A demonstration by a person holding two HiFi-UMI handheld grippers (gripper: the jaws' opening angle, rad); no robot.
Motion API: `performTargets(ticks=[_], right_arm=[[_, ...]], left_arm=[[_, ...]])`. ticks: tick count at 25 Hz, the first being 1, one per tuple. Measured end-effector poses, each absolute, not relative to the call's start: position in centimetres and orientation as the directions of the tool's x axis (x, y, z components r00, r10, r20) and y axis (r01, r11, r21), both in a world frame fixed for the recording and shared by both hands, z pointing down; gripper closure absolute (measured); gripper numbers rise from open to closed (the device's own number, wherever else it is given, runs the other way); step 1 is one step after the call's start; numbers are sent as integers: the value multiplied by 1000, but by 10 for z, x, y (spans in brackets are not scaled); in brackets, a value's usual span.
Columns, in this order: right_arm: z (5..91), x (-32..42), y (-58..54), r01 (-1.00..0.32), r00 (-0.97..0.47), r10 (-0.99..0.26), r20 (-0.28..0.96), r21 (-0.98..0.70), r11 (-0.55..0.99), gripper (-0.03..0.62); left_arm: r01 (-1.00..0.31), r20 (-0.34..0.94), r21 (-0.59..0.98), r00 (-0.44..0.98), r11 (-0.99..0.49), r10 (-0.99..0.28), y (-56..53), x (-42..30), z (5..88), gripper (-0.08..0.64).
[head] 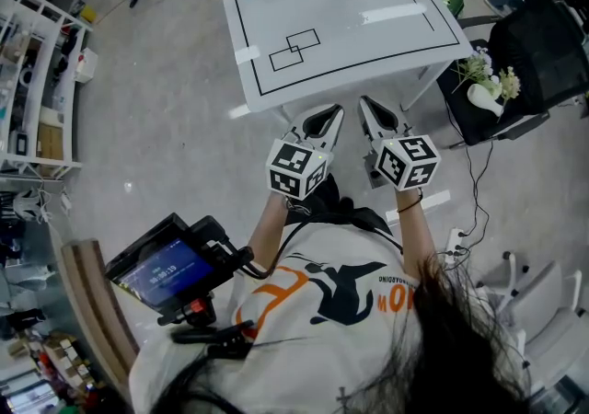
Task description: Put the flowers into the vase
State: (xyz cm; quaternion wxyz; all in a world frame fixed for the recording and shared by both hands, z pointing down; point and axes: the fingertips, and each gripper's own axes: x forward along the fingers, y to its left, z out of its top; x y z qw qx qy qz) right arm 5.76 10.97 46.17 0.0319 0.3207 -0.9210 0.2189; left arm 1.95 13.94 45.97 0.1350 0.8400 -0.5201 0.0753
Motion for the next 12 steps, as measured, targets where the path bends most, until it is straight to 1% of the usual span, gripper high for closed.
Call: performTargets(ticks=[12], right_arm=[[465, 57, 102, -610, -788, -582, 201, -379, 696, 578]], left_arm=[[-893, 271, 144, 450, -426, -851, 135, 18, 464, 541]])
